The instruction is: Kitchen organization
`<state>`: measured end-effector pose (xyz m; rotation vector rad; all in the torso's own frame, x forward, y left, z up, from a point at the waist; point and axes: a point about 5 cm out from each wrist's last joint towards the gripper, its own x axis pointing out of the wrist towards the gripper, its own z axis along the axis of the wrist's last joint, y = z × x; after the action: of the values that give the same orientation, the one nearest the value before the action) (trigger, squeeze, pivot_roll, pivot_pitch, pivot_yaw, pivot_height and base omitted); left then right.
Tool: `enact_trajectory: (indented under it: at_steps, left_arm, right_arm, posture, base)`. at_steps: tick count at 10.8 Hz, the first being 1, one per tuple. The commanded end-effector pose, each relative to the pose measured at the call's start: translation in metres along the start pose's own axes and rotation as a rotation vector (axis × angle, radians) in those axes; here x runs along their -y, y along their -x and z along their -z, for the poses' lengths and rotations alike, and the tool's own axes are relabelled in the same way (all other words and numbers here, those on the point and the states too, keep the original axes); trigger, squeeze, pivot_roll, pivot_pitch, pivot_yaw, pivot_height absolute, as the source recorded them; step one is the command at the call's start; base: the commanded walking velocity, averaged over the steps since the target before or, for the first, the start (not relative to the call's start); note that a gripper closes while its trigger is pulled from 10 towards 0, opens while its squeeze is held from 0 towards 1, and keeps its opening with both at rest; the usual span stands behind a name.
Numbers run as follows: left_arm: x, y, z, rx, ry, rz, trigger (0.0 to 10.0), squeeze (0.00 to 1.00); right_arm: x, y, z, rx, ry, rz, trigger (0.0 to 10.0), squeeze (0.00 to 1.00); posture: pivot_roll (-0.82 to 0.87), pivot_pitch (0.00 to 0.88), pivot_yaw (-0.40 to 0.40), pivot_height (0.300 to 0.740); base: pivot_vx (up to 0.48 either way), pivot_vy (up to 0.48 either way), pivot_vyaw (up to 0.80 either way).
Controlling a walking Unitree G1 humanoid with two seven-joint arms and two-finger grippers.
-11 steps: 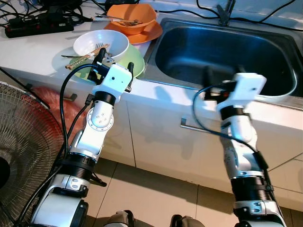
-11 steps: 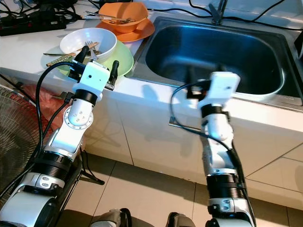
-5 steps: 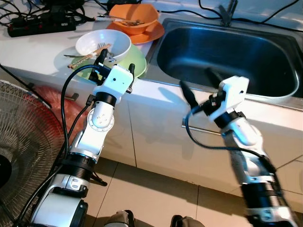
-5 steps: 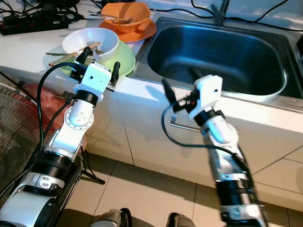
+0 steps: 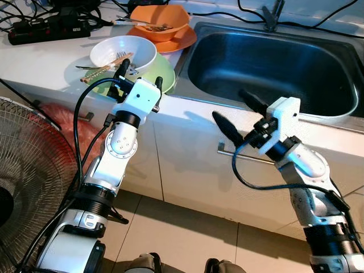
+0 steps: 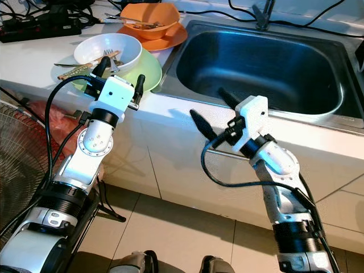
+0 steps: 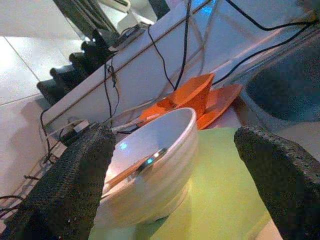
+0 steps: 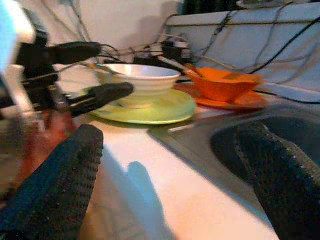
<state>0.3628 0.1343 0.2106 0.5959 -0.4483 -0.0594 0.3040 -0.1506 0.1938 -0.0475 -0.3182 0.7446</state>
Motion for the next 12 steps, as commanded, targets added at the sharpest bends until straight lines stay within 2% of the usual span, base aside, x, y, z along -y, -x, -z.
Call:
enact_trajectory:
  at_steps: [1, 3, 6, 9, 12]
  left_arm:
    - [-0.001, -0.001, 0.001, -0.002, -0.014, 0.004, 10.0, 0.0]
    - [-0.001, -0.002, 0.001, -0.002, -0.014, 0.006, 10.0, 0.0]
    - [-0.002, -0.001, 0.003, -0.01, -0.017, 0.006, 10.0, 0.0]
    - [-0.001, 0.0, 0.003, -0.013, -0.018, 0.008, 10.0, 0.0]
    - [0.0, -0.001, 0.004, -0.021, -0.018, 0.015, 10.0, 0.0]
  right_arm:
    - [-0.001, 0.002, -0.008, 0.029, -0.018, -0.032, 10.0, 0.0]
    - [0.002, 0.002, -0.012, 0.052, -0.033, -0.024, 10.0, 0.0]
    - [0.003, 0.004, -0.017, 0.117, -0.119, -0.02, 10.0, 0.0]
    - [0.002, 0.004, -0.024, 0.175, -0.163, -0.024, 10.0, 0.0]
    - [0.001, 0.004, -0.023, 0.168, -0.169, -0.029, 10.0, 0.0]
  posture:
    - [0.03, 0.141, 0.006, 0.74]
    - [0.03, 0.142, 0.005, 0.74]
    - [0.03, 0.145, 0.004, 0.74]
    - [0.03, 0.145, 0.004, 0.74]
    - [0.04, 0.148, 0.006, 0.74]
  base:
    - [0.0, 0.0, 0.0]
    - [0.0, 0.0, 0.0]
    - [0.0, 0.0, 0.0]
    - [0.0, 0.0, 0.0]
    - [0.0, 0.0, 0.0]
